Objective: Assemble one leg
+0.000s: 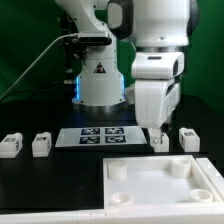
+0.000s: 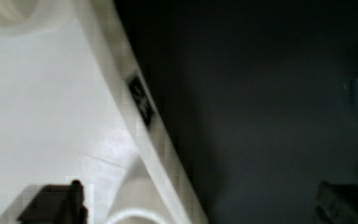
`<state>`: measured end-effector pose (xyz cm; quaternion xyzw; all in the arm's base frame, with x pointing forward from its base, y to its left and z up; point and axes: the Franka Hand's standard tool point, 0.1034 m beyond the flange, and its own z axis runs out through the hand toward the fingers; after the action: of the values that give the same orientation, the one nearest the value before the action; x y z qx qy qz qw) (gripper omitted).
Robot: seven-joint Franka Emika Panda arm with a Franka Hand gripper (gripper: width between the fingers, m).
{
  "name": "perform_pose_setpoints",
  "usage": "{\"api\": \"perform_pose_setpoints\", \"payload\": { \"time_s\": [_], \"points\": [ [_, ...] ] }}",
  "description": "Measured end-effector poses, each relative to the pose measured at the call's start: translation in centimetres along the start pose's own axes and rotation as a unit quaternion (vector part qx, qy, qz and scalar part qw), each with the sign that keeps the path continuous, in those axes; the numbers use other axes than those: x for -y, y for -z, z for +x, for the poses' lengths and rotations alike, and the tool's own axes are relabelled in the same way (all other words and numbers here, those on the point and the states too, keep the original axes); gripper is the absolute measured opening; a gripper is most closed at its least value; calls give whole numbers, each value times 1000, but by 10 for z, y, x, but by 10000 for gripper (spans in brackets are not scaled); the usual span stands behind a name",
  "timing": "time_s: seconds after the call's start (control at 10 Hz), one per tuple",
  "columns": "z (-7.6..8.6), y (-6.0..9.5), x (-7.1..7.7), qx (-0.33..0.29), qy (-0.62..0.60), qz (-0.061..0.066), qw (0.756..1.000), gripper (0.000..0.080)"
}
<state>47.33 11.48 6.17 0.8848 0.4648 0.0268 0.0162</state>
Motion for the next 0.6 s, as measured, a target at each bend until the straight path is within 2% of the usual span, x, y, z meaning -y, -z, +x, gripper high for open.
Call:
{"api": "perform_pose_setpoints", "payload": {
  "time_s": [0.1, 0.2, 0.3, 0.6],
  "points": [
    [12, -1, 10, -5, -71, 0, 997, 649],
    [16, -3, 15, -9, -120, 1, 993, 649],
    [14, -3, 12, -9, -130, 2, 991, 649],
    [18, -4, 19, -9, -313, 21, 950, 649]
  ]
}}
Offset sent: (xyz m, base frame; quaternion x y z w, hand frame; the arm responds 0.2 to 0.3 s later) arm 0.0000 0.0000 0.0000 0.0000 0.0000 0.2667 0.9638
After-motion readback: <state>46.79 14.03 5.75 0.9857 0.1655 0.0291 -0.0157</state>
